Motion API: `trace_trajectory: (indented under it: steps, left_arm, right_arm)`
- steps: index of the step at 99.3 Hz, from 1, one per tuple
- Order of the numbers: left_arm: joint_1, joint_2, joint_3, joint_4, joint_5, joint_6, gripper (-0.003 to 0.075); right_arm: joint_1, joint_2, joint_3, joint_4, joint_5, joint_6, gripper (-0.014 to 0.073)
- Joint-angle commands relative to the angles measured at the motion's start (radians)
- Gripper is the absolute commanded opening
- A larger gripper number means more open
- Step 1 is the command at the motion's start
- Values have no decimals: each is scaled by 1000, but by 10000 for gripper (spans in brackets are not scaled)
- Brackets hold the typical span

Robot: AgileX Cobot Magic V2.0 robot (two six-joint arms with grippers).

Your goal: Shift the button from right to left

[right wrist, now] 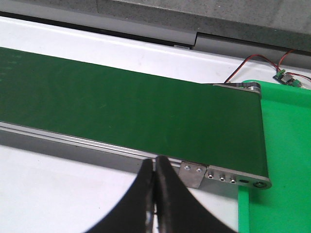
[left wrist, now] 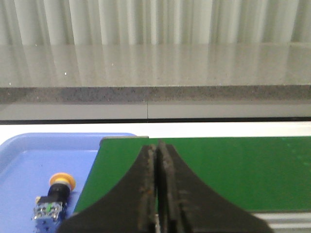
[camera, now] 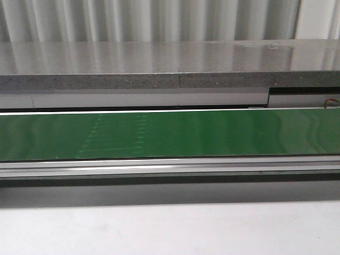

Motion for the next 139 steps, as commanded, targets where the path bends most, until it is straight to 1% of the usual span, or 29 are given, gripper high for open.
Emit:
trace_trajectory:
  steps: [1, 117, 126, 139]
  left_arm:
    - [-10, -32, 26, 7, -118, -13, -20]
    - [-10, -32, 26, -2, -128, -13, -20]
    - [-10, -32, 26, -2, -128, -13, -20]
    - [-10, -32, 26, -2, -128, -13, -20]
  right_arm:
    - [1, 5, -27, 11, -62, -6, -67]
    - [1, 5, -26, 11, -64, -6, -67]
    - [2, 0, -22, 8, -90, -7, -67]
    - [24, -51, 32, 0, -197, 6, -67]
